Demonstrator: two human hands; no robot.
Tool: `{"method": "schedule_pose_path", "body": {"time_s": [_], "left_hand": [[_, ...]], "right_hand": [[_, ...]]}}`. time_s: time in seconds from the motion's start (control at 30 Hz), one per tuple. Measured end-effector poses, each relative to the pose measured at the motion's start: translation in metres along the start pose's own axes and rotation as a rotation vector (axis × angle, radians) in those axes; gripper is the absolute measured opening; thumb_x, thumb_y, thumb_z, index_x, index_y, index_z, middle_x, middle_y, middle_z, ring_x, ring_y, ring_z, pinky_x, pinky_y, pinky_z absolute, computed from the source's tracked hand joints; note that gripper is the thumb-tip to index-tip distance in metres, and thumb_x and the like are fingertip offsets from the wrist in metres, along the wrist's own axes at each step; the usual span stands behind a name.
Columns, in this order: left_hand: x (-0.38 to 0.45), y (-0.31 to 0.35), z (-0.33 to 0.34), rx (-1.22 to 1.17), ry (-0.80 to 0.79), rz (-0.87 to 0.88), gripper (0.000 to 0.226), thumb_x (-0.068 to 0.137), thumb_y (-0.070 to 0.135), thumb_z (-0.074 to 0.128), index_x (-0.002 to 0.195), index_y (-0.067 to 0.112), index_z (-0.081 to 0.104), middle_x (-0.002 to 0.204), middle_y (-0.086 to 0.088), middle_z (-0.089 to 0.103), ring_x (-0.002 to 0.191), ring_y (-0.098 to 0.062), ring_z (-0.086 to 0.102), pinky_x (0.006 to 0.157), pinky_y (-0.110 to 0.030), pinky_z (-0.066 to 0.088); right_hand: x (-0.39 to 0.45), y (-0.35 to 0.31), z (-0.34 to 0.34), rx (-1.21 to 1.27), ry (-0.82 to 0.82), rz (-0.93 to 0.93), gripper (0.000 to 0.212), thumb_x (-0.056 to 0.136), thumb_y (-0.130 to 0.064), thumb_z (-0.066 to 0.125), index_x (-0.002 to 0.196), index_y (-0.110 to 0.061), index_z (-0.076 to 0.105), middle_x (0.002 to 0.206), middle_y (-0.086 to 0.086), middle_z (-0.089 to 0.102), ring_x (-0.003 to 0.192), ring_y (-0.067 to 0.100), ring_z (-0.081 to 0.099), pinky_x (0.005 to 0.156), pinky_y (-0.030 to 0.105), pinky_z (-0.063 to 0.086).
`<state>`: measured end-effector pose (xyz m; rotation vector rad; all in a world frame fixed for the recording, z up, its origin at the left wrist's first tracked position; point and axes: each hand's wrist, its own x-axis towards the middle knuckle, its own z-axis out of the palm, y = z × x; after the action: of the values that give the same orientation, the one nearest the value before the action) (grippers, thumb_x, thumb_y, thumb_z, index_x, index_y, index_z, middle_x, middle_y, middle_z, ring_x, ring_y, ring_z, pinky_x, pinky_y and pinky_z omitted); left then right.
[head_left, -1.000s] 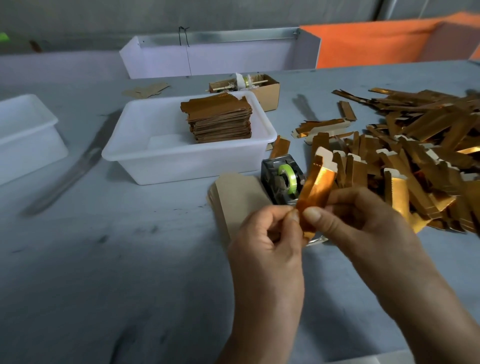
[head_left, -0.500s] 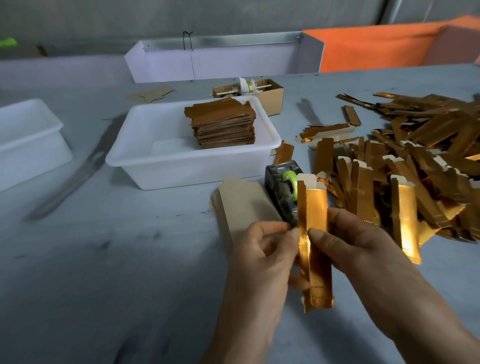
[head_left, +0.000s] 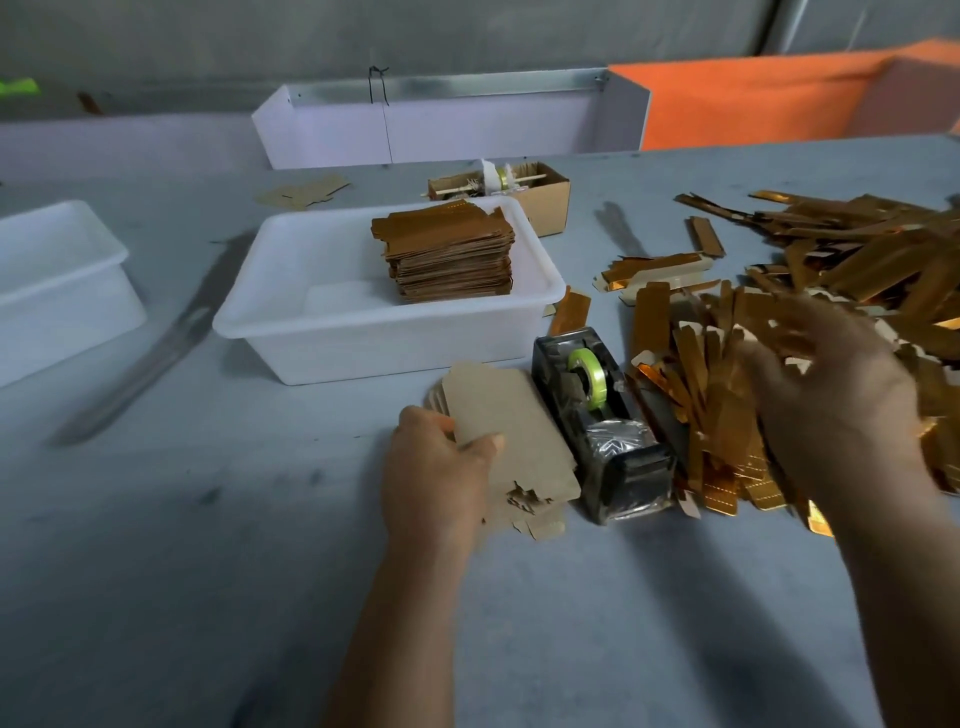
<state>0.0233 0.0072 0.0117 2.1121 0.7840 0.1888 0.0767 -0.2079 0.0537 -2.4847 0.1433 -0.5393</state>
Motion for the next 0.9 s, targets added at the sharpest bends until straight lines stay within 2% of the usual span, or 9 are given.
{"method": "schedule_pose_path", "body": {"time_s": [0.07,0.13,0.23,0.43,0.5,0.6,0.67,0.8,0.9], "left_hand": [[0.006,-0.005,-0.002,-0.191,-0.064,-0.075,0.036,0.076,0.028,0.079,0.1,0.012,0.057,0.087,0.004,0.065,0.078,-0.012,0.061,0.069,-0.027,0.046],[0.009,-0.009,-0.003,-0.357,-0.109,-0.129,0.033,0.075,0.018,0.081,0.102,0.008,0.065,0.088,-0.003,0.071,0.08,-0.018,0.069,0.075,-0.033,0.055],[0.011,-0.013,-0.004,-0.372,-0.042,-0.117,0.021,0.075,0.017,0.08,0.09,0.013,0.066,0.083,-0.004,0.072,0.078,-0.023,0.069,0.077,-0.038,0.057],[0.0,-0.009,-0.014,-0.427,0.075,0.014,0.008,0.085,0.018,0.071,0.085,0.01,0.07,0.072,0.002,0.072,0.062,-0.009,0.066,0.055,-0.018,0.049],[-0.011,-0.003,-0.02,-0.551,0.026,0.022,0.007,0.085,0.015,0.07,0.083,0.009,0.069,0.067,0.002,0.073,0.057,-0.007,0.066,0.05,-0.015,0.05],[-0.029,0.003,-0.03,-0.705,-0.16,0.015,0.007,0.086,0.012,0.068,0.082,0.007,0.069,0.062,0.001,0.071,0.043,-0.003,0.058,0.041,-0.011,0.04],[-0.036,0.006,-0.033,-0.749,-0.232,0.019,0.008,0.087,0.011,0.066,0.08,0.007,0.068,0.061,0.001,0.07,0.041,-0.002,0.054,0.04,-0.01,0.039],[-0.036,0.007,-0.034,-0.669,-0.138,0.081,0.007,0.085,0.016,0.07,0.079,0.011,0.07,0.072,-0.006,0.073,0.06,-0.014,0.064,0.053,-0.021,0.047],[-0.038,0.007,-0.036,-0.619,-0.113,0.121,0.009,0.084,0.019,0.071,0.076,0.014,0.071,0.073,-0.004,0.074,0.064,-0.017,0.067,0.058,-0.027,0.052]], "right_hand": [[-0.015,0.0,0.005,0.058,-0.039,-0.05,0.042,0.09,-0.032,0.056,0.128,-0.016,0.05,0.126,0.009,0.055,0.111,0.026,0.054,0.085,0.041,0.05],[-0.028,-0.001,0.007,0.111,-0.079,-0.066,0.037,0.089,-0.031,0.056,0.124,-0.018,0.055,0.124,0.006,0.057,0.108,0.022,0.055,0.083,0.04,0.05],[-0.039,-0.001,0.006,0.181,-0.091,-0.074,0.03,0.09,-0.031,0.056,0.118,-0.02,0.06,0.121,0.004,0.06,0.101,0.018,0.054,0.076,0.032,0.047],[-0.049,-0.007,-0.004,0.308,-0.091,-0.067,0.026,0.089,-0.032,0.053,0.112,-0.025,0.063,0.108,-0.006,0.062,0.085,0.004,0.055,0.061,0.013,0.037],[-0.058,-0.013,-0.005,0.404,-0.119,-0.039,0.027,0.087,-0.035,0.053,0.111,-0.028,0.063,0.1,-0.014,0.061,0.083,-0.004,0.055,0.062,0.014,0.04],[-0.075,-0.028,-0.003,0.579,-0.226,0.018,0.035,0.077,-0.05,0.052,0.109,-0.038,0.061,0.096,-0.023,0.063,0.09,-0.001,0.06,0.07,0.018,0.048],[-0.082,-0.038,0.002,0.696,-0.333,0.071,0.043,0.068,-0.056,0.054,0.109,-0.044,0.057,0.094,-0.027,0.065,0.091,-0.002,0.062,0.065,0.013,0.048],[-0.081,-0.048,0.012,0.801,-0.454,0.181,0.049,0.077,-0.03,0.067,0.124,-0.029,0.053,0.096,-0.015,0.068,0.092,0.002,0.063,0.055,0.013,0.049],[-0.075,-0.048,0.013,0.844,-0.467,0.218,0.041,0.079,-0.018,0.068,0.118,-0.026,0.055,0.081,-0.012,0.068,0.079,0.003,0.065,0.052,0.011,0.049]]}}
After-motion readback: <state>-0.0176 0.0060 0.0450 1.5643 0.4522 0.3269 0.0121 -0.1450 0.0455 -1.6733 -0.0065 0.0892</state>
